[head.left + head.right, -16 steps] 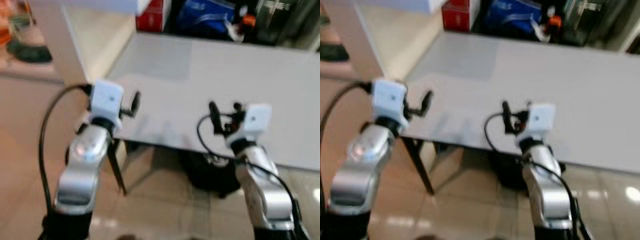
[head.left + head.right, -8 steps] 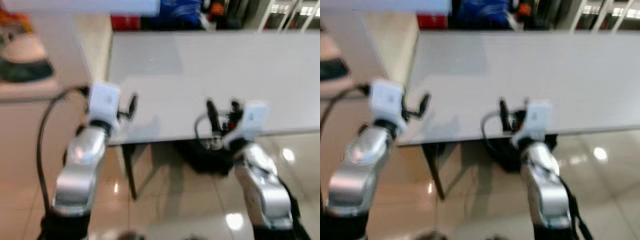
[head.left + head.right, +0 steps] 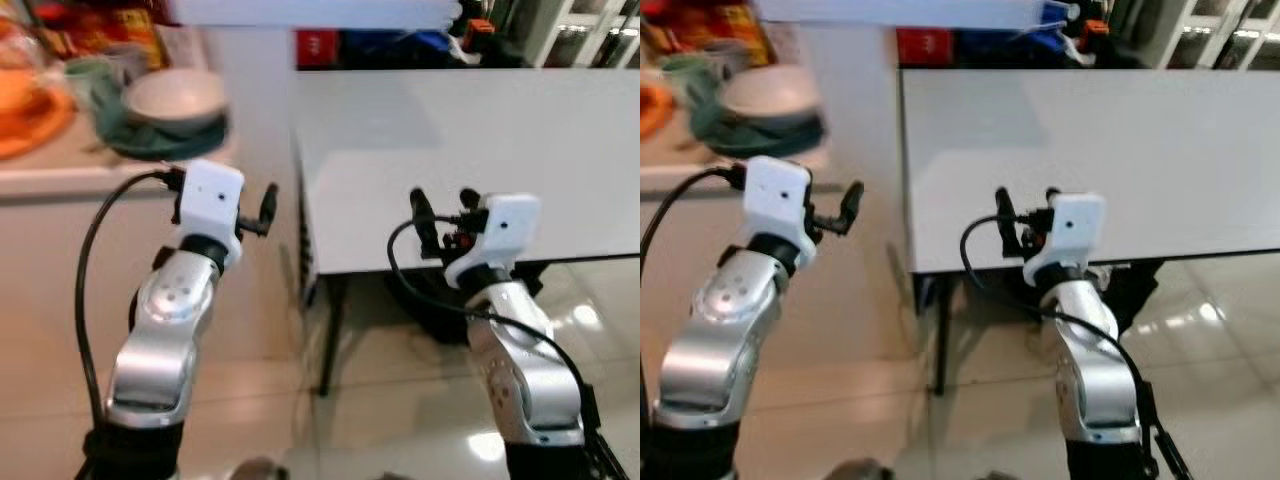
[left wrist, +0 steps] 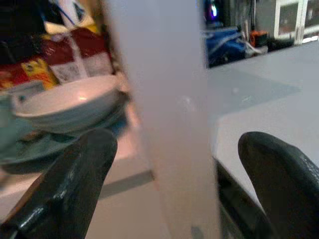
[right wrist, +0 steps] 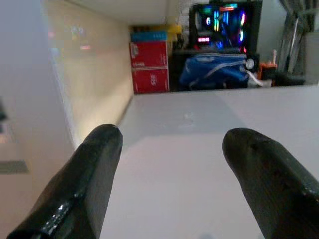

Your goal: Setting the table

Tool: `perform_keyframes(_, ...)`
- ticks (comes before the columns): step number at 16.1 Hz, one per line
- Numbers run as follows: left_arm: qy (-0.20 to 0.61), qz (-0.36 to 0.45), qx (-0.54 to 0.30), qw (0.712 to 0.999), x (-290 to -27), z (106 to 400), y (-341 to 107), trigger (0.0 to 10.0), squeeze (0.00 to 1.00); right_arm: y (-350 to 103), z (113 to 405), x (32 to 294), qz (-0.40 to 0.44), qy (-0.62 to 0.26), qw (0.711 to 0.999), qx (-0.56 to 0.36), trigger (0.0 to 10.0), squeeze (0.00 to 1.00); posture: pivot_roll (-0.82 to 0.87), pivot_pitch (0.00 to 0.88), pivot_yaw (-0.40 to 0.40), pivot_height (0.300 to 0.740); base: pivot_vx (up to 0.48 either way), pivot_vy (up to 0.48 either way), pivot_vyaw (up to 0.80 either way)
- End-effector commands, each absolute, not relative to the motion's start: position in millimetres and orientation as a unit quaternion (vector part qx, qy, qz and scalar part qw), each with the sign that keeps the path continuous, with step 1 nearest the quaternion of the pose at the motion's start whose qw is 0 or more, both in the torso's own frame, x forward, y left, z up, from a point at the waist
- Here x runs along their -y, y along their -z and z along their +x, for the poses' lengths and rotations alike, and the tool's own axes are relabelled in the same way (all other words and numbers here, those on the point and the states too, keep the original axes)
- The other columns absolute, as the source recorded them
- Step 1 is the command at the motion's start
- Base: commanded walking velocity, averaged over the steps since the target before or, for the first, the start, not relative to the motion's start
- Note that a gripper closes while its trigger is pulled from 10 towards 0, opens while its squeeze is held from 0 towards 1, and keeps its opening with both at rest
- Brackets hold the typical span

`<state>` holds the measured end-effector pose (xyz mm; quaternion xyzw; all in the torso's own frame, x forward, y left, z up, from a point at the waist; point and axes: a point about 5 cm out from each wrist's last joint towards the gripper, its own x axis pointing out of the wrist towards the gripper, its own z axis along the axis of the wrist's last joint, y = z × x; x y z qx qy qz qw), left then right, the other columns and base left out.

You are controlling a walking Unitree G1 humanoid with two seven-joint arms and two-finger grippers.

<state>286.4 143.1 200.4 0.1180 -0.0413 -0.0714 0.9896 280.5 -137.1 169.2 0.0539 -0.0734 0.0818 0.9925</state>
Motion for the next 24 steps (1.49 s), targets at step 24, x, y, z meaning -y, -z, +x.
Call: perform_keyframes(24,0.08,0.104,0.075,0.989,-139,292,-222,10.0,0.0,-221,298,127,0.046,-0.153,0.978,0.133,10.0,0.0,0.06,0.0,-0.051,0.74,0.145,0.26,0.13)
